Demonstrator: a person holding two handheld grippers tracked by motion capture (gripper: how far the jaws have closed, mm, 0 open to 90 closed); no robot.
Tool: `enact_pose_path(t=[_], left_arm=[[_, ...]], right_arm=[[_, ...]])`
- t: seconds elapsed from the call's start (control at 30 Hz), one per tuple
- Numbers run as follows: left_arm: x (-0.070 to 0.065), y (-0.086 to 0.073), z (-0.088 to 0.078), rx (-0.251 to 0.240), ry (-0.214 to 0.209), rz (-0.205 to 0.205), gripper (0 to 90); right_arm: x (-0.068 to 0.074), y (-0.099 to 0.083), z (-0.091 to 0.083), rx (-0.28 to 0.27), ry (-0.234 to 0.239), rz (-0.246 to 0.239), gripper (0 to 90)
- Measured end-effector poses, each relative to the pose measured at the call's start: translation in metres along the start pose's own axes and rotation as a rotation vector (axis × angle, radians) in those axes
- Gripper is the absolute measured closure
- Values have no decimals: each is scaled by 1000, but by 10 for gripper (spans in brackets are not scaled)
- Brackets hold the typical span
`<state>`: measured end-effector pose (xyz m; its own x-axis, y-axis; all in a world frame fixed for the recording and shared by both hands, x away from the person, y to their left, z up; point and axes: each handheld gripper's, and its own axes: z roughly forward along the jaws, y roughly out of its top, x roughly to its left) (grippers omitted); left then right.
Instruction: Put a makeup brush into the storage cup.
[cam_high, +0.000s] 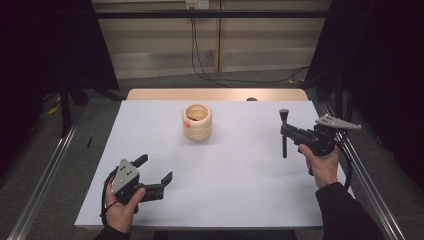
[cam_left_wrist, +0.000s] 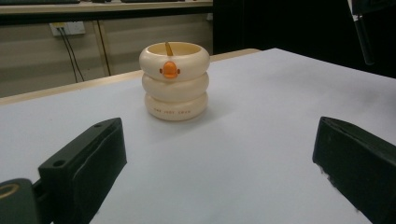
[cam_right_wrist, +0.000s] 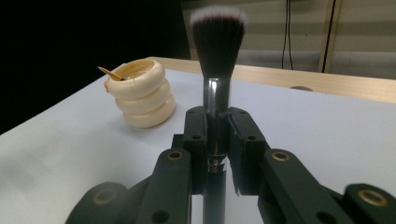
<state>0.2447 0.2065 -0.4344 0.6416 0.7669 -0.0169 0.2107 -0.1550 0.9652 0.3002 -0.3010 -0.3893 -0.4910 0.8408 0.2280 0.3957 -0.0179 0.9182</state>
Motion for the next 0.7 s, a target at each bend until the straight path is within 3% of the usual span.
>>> enact_pose_path(t=[0.47, 0.7], left_arm=[[-2, 3, 1, -6, 6, -16, 17], [-7, 9, 9, -13, -29, -14, 22]], right_arm=[[1, 10, -11, -63, 52, -4, 788], [6, 12, -10, -70, 99, -14, 788]])
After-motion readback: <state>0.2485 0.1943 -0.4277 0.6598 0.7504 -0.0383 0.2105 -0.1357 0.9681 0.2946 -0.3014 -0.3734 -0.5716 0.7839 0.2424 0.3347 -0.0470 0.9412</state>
